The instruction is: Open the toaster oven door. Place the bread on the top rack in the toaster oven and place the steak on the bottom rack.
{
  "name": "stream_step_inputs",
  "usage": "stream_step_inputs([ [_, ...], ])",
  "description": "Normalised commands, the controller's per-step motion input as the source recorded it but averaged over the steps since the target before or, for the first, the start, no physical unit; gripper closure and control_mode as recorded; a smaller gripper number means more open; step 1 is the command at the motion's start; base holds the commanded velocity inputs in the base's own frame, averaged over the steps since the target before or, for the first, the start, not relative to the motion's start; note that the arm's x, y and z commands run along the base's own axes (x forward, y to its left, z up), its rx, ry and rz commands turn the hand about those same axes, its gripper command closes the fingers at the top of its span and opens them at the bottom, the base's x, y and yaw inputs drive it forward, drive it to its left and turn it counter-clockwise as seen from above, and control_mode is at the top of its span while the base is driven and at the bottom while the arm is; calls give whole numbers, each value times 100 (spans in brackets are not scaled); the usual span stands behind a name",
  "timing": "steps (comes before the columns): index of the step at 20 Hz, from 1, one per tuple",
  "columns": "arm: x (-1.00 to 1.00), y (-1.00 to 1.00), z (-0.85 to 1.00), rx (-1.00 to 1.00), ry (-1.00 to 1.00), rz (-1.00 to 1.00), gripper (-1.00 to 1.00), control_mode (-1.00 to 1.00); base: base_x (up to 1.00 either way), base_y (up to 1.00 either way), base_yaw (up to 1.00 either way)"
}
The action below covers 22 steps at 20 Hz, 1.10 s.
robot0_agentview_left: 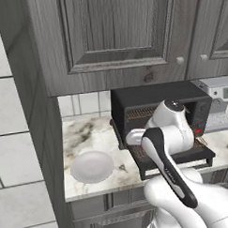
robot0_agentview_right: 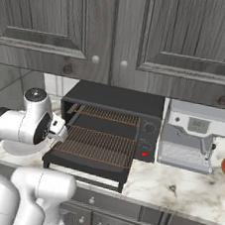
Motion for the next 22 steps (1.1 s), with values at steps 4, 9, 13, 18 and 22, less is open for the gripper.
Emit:
stream_step_inputs([
  [4, -3, -47, 4, 0, 0, 9, 100, -100, 0, 0, 0],
  [9, 0, -45, 0, 0, 0, 15, 100, -100, 0, 0, 0],
  [13, 0, -38, 0, 0, -1, 12, 100, -100, 0, 0, 0],
  [18, 0, -21, 0, 0, -1, 9, 100, -100, 0, 0, 0],
  [22, 0, -8, 0, 0, 0, 3, 100, -100, 0, 0, 0],
])
